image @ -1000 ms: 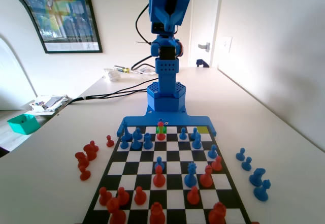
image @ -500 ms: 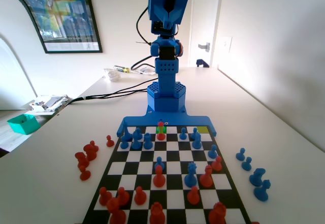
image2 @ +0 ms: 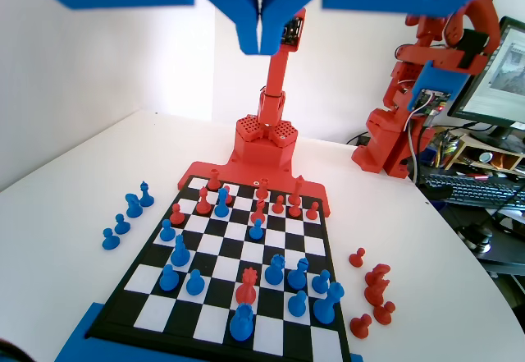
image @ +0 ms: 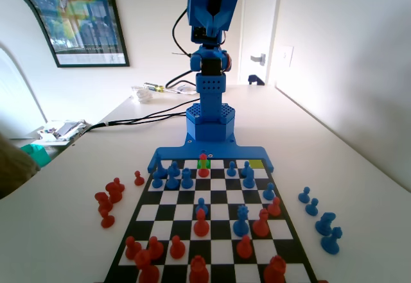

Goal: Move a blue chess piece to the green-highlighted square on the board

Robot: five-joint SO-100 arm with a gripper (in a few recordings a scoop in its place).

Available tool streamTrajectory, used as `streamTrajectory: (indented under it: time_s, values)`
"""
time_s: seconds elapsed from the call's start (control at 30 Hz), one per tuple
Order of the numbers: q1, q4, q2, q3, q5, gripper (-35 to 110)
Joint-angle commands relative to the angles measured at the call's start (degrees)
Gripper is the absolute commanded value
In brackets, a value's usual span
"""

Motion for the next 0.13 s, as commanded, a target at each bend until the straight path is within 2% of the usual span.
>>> streamTrajectory:
  time_s: [0.0,0.1]
  values:
    - [0.62,-0.18,0.18,0.44,0.09,1]
    - [0.62,-0.18,0.18,0.44,0.09,1]
